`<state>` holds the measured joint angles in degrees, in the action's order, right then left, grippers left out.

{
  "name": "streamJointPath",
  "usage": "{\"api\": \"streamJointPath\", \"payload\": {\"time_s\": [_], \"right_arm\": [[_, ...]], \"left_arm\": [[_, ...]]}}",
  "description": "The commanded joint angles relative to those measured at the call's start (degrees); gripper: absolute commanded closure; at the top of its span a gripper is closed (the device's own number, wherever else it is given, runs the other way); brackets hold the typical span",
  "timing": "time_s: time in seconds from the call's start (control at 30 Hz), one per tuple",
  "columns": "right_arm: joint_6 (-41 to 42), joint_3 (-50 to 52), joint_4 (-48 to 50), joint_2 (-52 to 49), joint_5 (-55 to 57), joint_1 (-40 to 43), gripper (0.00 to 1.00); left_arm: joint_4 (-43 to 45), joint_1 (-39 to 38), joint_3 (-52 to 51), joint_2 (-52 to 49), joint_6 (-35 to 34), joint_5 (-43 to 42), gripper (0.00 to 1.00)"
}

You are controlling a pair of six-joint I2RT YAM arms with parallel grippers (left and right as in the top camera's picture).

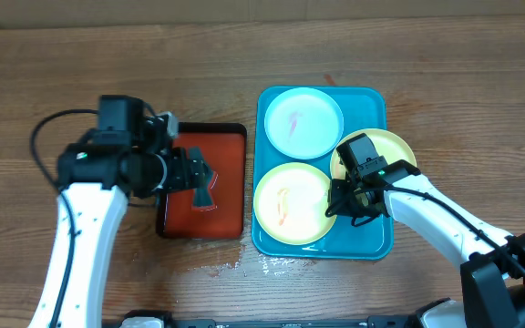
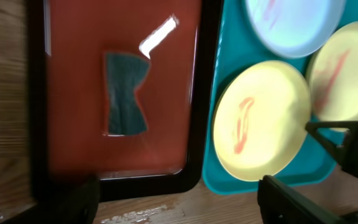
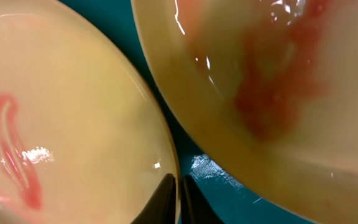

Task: Clean dirty plates on tray and stack at the side
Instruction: 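Move the right gripper to the yellow plates and pinch the front plate's rim, then lower the left gripper onto the sponge in the red tray and grasp it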

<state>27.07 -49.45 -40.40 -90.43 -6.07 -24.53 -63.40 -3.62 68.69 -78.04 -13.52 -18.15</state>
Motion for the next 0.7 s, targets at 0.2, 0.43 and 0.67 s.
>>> {"api": "streamJointPath", "payload": {"time_s": [0.2,0.43,0.67], "right_arm": [[0.87,0.35,0.44,-0.02,-0.2,-0.17,0.76],[-2.03,0.35,-0.59,-0.02,-1.73,-0.15,0.69],[-1.97,0.72,-0.79,-0.02,-2.12,-0.17,0.69]], "left_arm": [[5.09,-8.22,-6.45,-12.2,-5.86,11.67,0.25],[10.25,-8.76,-6.45,-20.74,-5.84,17.86,0.38],[16.41,-8.79,-6.45,-26.88,-5.84,16.04,0.69]]}}
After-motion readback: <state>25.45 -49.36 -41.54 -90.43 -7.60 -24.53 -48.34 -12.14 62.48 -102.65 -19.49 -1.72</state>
